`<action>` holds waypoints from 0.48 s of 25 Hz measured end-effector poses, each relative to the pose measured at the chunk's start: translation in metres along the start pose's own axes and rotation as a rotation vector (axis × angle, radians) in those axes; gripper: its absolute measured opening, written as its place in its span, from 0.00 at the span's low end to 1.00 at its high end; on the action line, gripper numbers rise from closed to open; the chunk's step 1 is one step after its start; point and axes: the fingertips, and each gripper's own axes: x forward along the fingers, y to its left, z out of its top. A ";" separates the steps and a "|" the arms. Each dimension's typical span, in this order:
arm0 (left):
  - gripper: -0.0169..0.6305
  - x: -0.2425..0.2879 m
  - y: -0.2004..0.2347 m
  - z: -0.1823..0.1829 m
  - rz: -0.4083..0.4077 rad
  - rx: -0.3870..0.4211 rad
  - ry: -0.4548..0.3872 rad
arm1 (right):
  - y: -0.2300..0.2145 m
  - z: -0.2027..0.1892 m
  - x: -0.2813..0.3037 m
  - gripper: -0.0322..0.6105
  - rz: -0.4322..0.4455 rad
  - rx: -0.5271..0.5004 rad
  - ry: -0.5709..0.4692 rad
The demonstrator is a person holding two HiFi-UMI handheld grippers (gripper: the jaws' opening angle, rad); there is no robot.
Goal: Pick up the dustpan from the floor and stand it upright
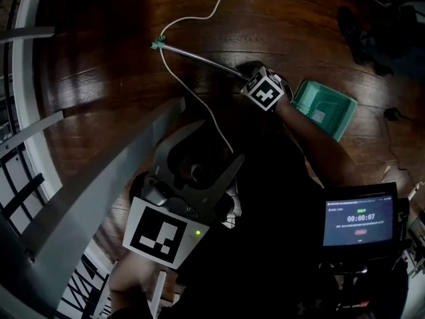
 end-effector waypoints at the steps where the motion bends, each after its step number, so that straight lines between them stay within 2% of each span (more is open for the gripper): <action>1: 0.40 0.003 0.003 -0.001 0.003 0.003 -0.010 | 0.002 0.000 0.004 0.31 0.013 -0.011 0.001; 12: 0.40 0.013 0.018 -0.014 0.035 0.031 -0.045 | -0.006 0.010 0.051 0.31 0.032 -0.057 -0.003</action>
